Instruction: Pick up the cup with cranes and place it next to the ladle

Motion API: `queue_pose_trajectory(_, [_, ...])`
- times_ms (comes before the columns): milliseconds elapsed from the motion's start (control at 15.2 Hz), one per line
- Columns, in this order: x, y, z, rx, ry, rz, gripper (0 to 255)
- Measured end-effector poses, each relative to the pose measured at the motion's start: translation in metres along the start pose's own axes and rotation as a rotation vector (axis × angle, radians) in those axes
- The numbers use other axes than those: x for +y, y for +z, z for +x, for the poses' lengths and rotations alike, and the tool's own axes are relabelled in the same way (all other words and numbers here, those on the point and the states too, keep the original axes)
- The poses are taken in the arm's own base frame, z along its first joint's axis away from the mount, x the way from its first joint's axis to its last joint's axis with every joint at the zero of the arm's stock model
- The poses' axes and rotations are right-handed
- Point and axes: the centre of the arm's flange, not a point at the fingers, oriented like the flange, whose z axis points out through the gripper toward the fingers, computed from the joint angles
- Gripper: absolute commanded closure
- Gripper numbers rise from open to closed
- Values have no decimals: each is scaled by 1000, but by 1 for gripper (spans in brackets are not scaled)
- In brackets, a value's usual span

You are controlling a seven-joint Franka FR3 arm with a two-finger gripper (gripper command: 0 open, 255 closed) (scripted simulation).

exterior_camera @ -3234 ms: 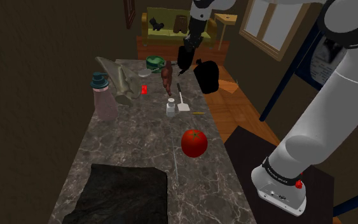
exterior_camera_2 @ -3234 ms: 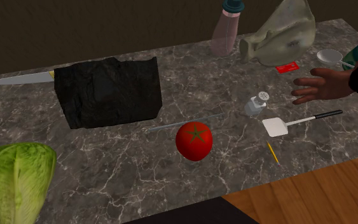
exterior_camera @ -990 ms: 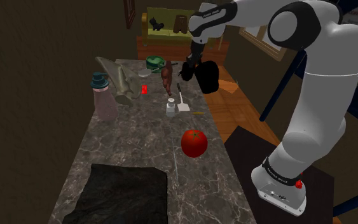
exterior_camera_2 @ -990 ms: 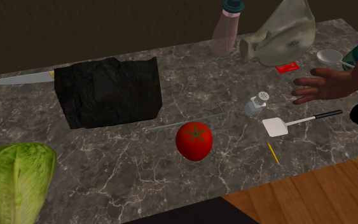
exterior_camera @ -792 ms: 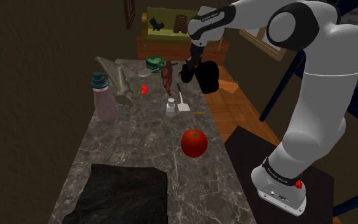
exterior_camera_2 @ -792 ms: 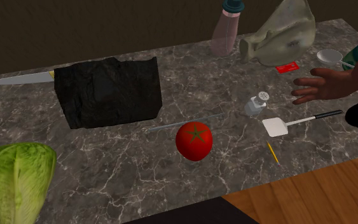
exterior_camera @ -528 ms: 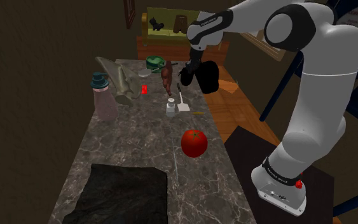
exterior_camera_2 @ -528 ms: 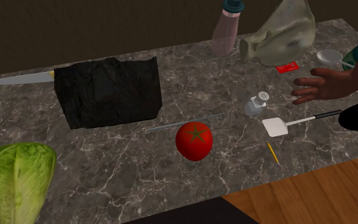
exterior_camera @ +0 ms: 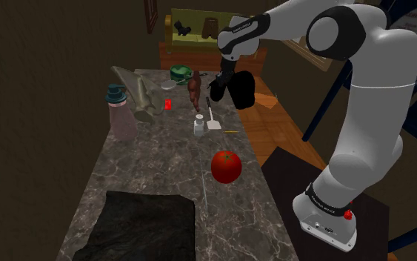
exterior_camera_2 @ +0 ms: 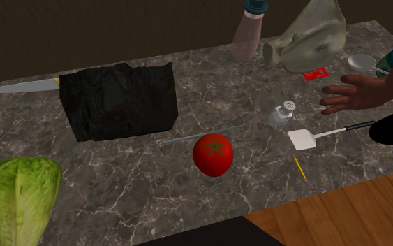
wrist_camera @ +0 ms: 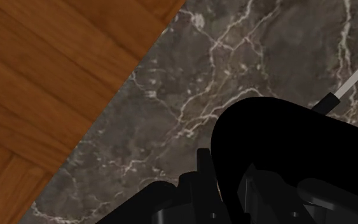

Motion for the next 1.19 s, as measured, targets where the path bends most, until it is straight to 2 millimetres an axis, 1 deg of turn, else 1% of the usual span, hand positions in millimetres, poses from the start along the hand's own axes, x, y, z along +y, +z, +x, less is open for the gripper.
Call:
queue_pose_trajectory(66, [0, 0, 0, 0, 0, 0, 0])
queue_pose_trajectory(462, [0, 0, 0, 0, 0, 0, 0])
queue_pose_trajectory(594, [1, -16, 1, 1, 0, 0, 0])
queue_pose_trajectory(726, [2, -40, 0, 2, 0, 0, 0])
queue_pose_trajectory(792, [1, -46, 0, 2, 0, -1, 0])
queue_pose_trajectory(924, [0, -49, 0, 1, 0, 0, 0])
queue_pose_trajectory(1188, [0, -50, 0, 0, 0, 0, 0])
